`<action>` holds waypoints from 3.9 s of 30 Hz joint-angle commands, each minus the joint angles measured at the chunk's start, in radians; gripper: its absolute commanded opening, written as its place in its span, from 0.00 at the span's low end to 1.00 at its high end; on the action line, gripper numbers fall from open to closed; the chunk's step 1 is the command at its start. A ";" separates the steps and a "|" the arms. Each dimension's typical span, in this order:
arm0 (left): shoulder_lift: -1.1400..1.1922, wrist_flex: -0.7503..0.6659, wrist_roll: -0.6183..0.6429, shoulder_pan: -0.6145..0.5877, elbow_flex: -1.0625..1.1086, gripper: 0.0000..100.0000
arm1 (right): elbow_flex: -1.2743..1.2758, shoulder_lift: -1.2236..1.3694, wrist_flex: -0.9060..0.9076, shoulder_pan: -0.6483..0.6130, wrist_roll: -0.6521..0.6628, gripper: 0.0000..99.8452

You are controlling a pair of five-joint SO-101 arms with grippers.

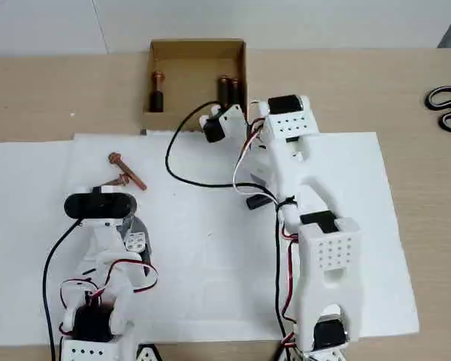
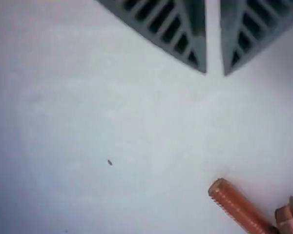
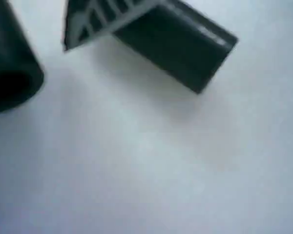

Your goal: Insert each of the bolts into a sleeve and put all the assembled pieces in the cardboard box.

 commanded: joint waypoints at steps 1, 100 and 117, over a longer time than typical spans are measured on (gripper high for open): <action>-0.009 -0.020 0.008 -0.003 -0.012 0.01 | -0.040 0.008 -0.027 -0.004 0.029 0.25; 1.186 0.539 -0.144 -0.005 -1.486 0.01 | 0.655 -0.898 -0.053 0.162 -0.499 0.00; 1.602 0.667 -0.838 -0.080 -1.629 0.01 | 1.180 -1.227 -0.280 0.219 -0.496 0.00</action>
